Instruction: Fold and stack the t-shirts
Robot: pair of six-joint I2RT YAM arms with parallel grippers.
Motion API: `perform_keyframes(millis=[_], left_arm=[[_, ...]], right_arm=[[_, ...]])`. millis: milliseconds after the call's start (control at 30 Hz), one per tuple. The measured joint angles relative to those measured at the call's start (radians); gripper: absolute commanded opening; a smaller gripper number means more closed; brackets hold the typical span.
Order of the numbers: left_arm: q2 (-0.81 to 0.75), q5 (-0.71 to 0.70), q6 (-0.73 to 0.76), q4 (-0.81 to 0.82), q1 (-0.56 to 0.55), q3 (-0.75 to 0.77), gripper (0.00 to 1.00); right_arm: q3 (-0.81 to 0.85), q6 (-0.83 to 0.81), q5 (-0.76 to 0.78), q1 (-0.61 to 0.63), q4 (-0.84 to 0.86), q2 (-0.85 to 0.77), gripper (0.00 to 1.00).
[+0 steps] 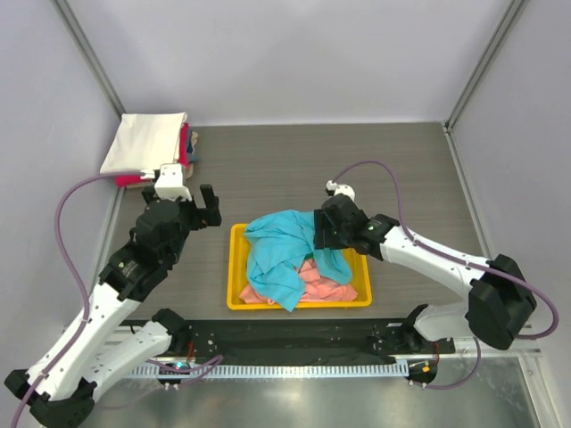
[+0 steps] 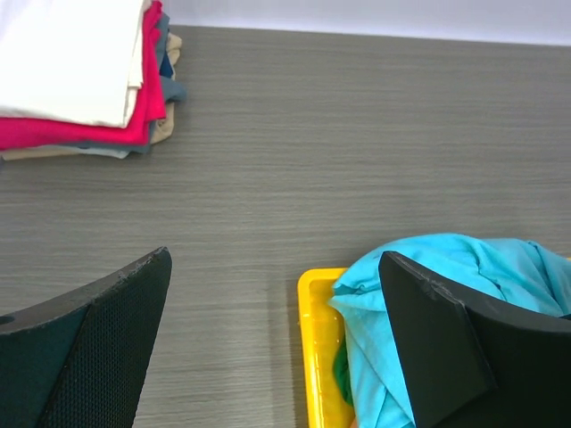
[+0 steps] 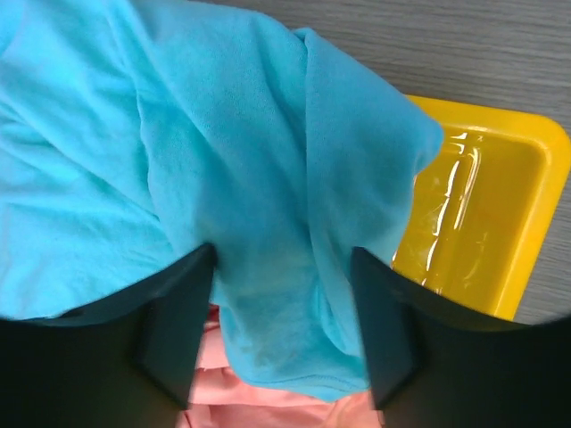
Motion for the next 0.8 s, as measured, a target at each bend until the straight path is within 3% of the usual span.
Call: perform_keyframes(millis=[67, 100, 133, 167, 200, 400, 467, 633, 733, 767, 800], left_arm=[[-0.026, -0.006, 0.009, 0.004, 0.0, -0.006, 1.0], [-0.034, -0.009, 0.013, 0.006, 0.0, -0.007, 1.0], [-0.039, -0.012, 0.016, 0.009, 0.0, -0.008, 1.0], [-0.043, -0.015, 0.018, 0.013, 0.0, -0.008, 1.0], [-0.045, -0.018, 0.018, 0.015, 0.0, -0.008, 1.0], [-0.041, -0.024, 0.025, 0.014, 0.0, -0.009, 1.0], [-0.039, -0.032, 0.029, 0.013, 0.0, -0.009, 1.0], [-0.036, -0.047, 0.04, 0.011, 0.0, -0.009, 1.0], [-0.036, -0.055, 0.043, 0.008, 0.0, -0.009, 1.0], [-0.036, -0.056, 0.043, 0.007, 0.0, -0.009, 1.0], [-0.037, -0.06, 0.043, 0.005, 0.0, -0.009, 1.0]], right_arm=[[0.0, 0.002, -0.001, 0.0, 0.012, 0.022, 0.51], [0.0, 0.002, -0.002, 0.0, 0.02, 0.033, 0.37], [0.0, -0.002, -0.002, 0.0, 0.025, 0.041, 0.29], [0.0, -0.003, -0.002, 0.0, 0.031, 0.047, 0.1], [0.002, -0.01, -0.003, 0.0, 0.033, 0.051, 0.01], [0.149, -0.066, 0.009, 0.0, -0.032, 0.084, 0.01], [0.338, -0.116, 0.036, 0.0, -0.106, 0.131, 0.01], [1.1, -0.282, 0.143, 0.0, -0.142, 0.359, 0.01], [1.35, -0.334, 0.177, -0.03, -0.094, 0.404, 0.03], [1.377, -0.337, 0.178, -0.058, -0.081, 0.399, 0.33], [1.376, -0.328, 0.174, -0.091, -0.068, 0.388, 0.52]])
